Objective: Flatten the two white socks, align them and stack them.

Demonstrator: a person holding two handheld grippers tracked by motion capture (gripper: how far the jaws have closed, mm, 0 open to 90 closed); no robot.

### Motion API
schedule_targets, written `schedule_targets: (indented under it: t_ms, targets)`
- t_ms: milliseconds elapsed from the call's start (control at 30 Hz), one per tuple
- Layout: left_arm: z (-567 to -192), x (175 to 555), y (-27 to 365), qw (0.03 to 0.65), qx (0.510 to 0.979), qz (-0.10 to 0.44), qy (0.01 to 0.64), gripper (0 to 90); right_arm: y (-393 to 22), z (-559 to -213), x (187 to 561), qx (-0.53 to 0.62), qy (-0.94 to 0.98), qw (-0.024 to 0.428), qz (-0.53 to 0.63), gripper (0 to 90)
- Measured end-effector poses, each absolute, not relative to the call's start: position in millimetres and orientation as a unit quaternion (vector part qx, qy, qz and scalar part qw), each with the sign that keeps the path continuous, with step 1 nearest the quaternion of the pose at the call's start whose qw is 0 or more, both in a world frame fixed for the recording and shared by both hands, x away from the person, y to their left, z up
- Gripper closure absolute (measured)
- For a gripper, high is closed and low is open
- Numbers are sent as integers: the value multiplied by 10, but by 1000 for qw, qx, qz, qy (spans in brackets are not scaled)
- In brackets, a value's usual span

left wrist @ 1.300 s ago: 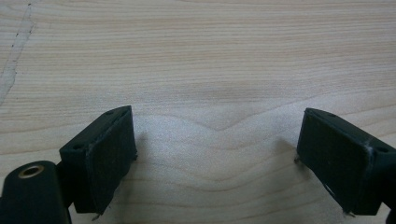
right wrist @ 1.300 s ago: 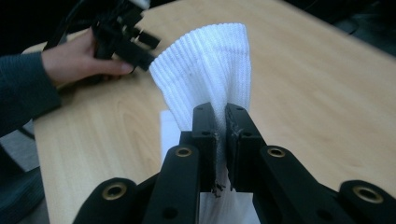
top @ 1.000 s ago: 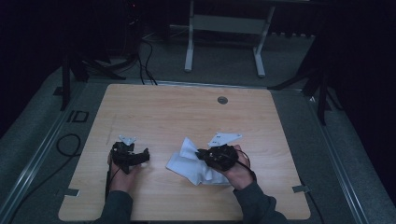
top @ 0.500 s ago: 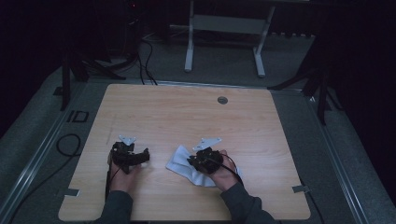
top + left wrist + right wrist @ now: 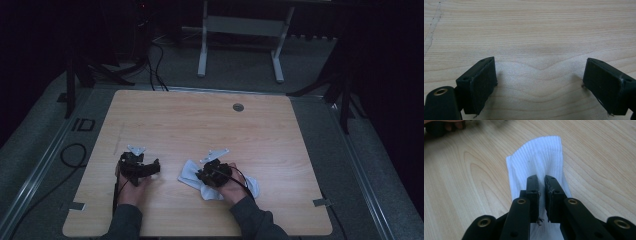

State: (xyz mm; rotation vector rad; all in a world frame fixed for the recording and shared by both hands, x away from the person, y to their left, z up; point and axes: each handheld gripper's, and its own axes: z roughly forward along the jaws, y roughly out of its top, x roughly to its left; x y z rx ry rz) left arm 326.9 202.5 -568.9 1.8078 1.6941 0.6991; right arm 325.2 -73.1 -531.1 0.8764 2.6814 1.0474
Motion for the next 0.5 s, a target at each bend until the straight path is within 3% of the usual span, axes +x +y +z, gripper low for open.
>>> schedule_targets:
  t_ms: [67, 200, 300, 500]
  targets:
    - [-5689, 3270, 2025, 280, 674, 261, 632, 115, -725, -5324, 3266, 292, 888, 66, 347, 801]
    - [-5689, 3270, 2025, 280, 674, 261, 632, 115, -722, -5347, 3290, 296, 888, 60, 348, 637]
    - [-5688, 3272, 2020, 278, 672, 262, 634, 119, -736, -5318, 3274, 291, 887, 60, 354, 563]
    - [-5688, 3259, 2019, 282, 673, 264, 631, 148, -793, -5213, 3259, 290, 881, 69, 368, 537]
